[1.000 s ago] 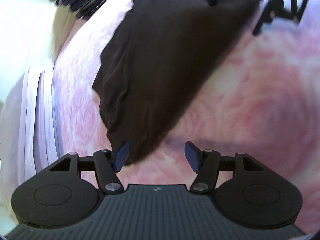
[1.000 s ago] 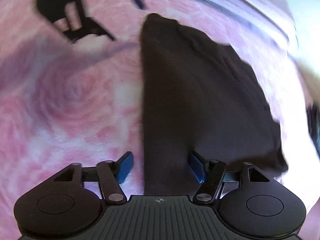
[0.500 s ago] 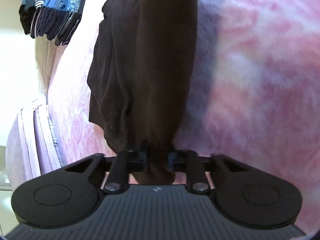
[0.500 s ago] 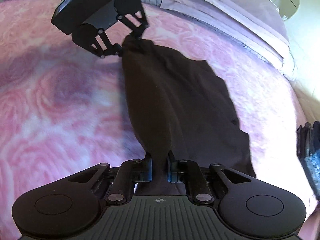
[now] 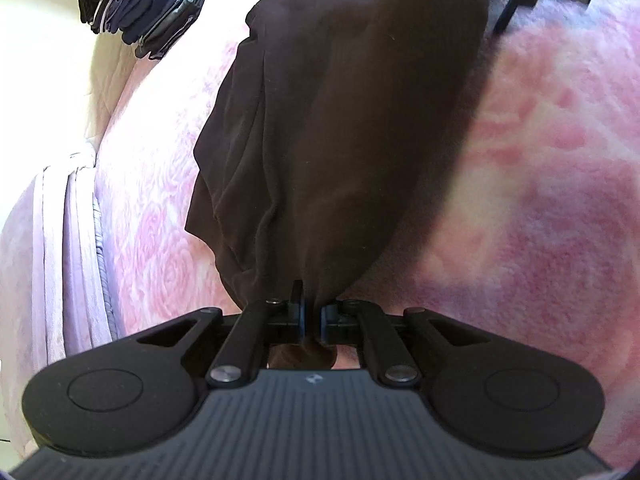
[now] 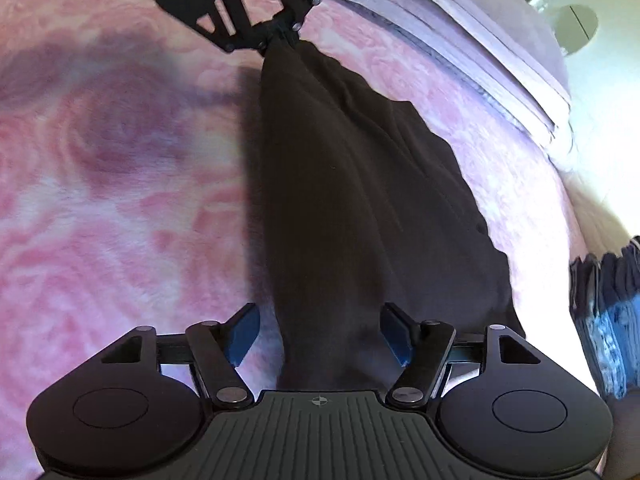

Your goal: Fold clothes

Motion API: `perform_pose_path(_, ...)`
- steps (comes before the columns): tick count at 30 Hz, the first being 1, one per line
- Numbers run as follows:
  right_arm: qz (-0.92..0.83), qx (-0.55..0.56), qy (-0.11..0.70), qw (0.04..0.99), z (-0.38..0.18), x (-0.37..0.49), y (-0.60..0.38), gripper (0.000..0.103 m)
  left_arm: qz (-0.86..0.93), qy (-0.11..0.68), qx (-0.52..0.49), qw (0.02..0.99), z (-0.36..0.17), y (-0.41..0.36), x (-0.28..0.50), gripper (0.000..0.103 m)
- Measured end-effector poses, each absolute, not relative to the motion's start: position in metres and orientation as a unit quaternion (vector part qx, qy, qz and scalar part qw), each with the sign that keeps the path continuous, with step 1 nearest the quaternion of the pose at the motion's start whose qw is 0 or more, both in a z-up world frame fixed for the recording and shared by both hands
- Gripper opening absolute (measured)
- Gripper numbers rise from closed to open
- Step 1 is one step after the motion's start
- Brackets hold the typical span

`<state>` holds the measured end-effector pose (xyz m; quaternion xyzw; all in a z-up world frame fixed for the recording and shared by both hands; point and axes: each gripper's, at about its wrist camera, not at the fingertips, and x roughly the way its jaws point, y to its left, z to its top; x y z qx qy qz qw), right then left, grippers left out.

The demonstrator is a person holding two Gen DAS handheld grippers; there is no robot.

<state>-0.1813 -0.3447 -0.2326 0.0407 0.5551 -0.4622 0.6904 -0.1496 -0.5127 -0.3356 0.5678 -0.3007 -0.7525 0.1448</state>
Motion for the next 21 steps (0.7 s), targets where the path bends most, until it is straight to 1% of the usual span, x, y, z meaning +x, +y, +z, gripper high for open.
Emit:
perform_pose_path(2, -0.468, 0.039, 0.546, 0.694, -0.235, -0.191, -0.350, 0.067, -0.752, -0.300, 0.568, 0.144, -0.331, -0.507, -0.148, 0.004)
perform_pose_path(3, -0.470, 0.034, 0.550, 0.690, -0.234, -0.196, -0.352, 0.062, -0.753, -0.299, 0.569, 0.145, -0.328, -0.504, -0.147, 0.004)
perform_pose_path(4, -0.466, 0.035, 0.553, 0.690, -0.232, -0.201, -0.352, 0.037, -0.754, -0.295, 0.569, 0.147, -0.325, -0.496, -0.148, 0.004)
perform_pose_path(5, -0.462, 0.042, 0.554, 0.692, -0.227, -0.207, -0.351, 0.024, -0.756, -0.287, 0.568, 0.150, -0.323, -0.484, -0.150, 0.004)
perform_pose_path(6, -0.458, 0.048, 0.554, 0.694, -0.221, -0.214, -0.349, 0.018, -0.759, -0.280, 0.568, 0.153, -0.321, -0.473, -0.152, 0.004)
perform_pose_path(7, -0.454, 0.055, 0.554, 0.696, -0.215, -0.220, -0.347, 0.015, -0.761, -0.273, 0.567, 0.156, -0.318, -0.461, -0.153, 0.004)
perform_pose_path(13, -0.436, 0.067, 0.568, 0.694, -0.166, -0.250, -0.315, 0.013, -0.774, -0.229, 0.564, 0.174, -0.304, -0.392, -0.164, 0.004)
perform_pose_path(15, -0.424, 0.068, 0.580, 0.692, -0.165, -0.254, -0.301, 0.013, -0.778, -0.214, 0.562, 0.180, -0.300, -0.369, -0.168, 0.004)
perform_pose_path(18, -0.406, 0.066, 0.600, 0.686, -0.181, -0.251, -0.283, 0.013, -0.768, -0.212, 0.573, 0.191, -0.319, -0.354, -0.175, 0.005)
perform_pose_path(21, -0.402, 0.058, 0.609, 0.681, -0.196, -0.246, -0.280, 0.013, -0.759, -0.220, 0.578, 0.203, -0.336, -0.349, -0.180, 0.013)
